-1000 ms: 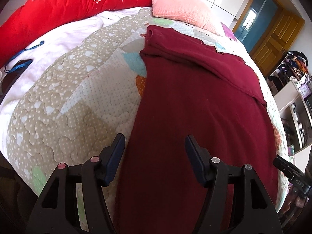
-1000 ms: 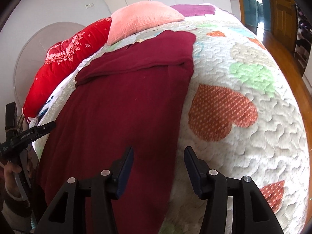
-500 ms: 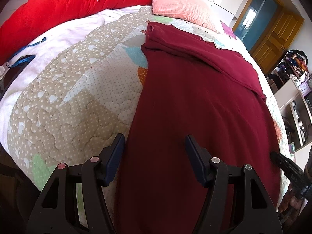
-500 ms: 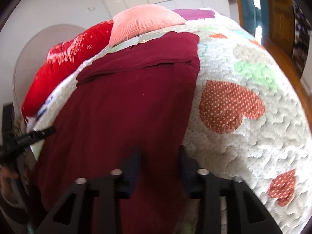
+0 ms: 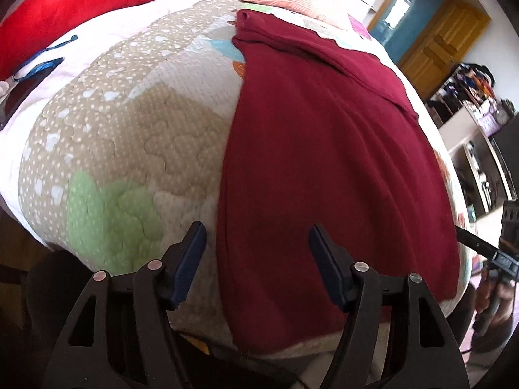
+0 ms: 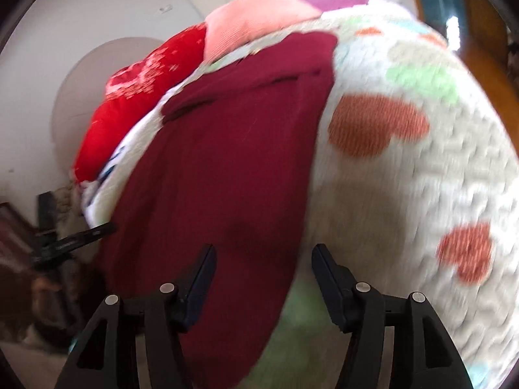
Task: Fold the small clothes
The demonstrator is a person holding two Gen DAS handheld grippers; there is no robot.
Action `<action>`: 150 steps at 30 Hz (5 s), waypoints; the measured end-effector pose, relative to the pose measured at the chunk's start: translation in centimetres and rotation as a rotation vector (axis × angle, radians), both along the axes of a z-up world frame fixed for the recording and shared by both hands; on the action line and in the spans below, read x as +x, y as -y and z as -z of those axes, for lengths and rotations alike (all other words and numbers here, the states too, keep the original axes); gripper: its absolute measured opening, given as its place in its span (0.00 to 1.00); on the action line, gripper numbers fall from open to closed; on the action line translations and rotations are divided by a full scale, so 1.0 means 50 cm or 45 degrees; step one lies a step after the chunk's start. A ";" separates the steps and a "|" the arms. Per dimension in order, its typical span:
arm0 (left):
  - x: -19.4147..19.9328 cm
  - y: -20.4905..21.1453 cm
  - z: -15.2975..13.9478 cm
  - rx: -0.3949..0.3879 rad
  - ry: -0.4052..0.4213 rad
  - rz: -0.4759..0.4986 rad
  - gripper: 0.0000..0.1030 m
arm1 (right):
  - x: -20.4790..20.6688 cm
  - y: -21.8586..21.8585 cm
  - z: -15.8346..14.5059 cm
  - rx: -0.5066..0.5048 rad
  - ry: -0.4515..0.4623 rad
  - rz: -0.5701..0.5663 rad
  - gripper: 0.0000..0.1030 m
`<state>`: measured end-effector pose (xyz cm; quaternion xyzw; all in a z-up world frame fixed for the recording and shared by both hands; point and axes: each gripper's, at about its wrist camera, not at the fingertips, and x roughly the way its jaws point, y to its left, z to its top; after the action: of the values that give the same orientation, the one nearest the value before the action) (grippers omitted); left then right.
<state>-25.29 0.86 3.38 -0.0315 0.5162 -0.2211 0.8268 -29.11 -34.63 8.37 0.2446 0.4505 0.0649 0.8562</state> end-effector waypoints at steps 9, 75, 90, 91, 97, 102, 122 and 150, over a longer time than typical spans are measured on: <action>-0.013 -0.027 0.007 -0.095 -0.091 -0.023 0.69 | -0.077 -0.027 0.034 0.236 -0.009 -0.161 0.60; 0.662 0.210 -0.136 -0.304 -0.007 -0.110 0.24 | 0.545 0.133 -0.142 -0.084 0.362 -0.013 0.52; 0.628 0.202 -0.174 -0.271 0.136 -0.117 0.68 | 0.613 0.148 -0.079 -0.319 0.215 0.148 0.52; 0.615 0.223 -0.166 -0.219 0.159 -0.089 0.68 | 0.610 0.142 -0.082 -0.328 0.221 0.134 0.52; 0.641 0.269 -0.085 -0.064 0.124 -0.168 0.68 | 0.639 0.156 -0.062 -0.354 0.154 0.223 0.52; 0.698 0.270 -0.024 0.023 0.075 -0.264 0.68 | 0.683 0.199 -0.012 -0.310 0.093 0.300 0.52; 0.610 0.271 -0.076 0.127 0.201 -0.190 0.68 | 0.555 0.110 -0.100 -0.394 0.162 0.213 0.52; 0.402 0.117 -0.008 -0.003 0.098 -0.258 0.68 | 0.507 0.058 -0.006 -0.421 -0.029 0.154 0.58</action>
<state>-5.19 -4.98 3.78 -0.0760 0.4778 -0.1380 0.8642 -3.78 -37.53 8.68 0.1278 0.4492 -0.0647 0.8819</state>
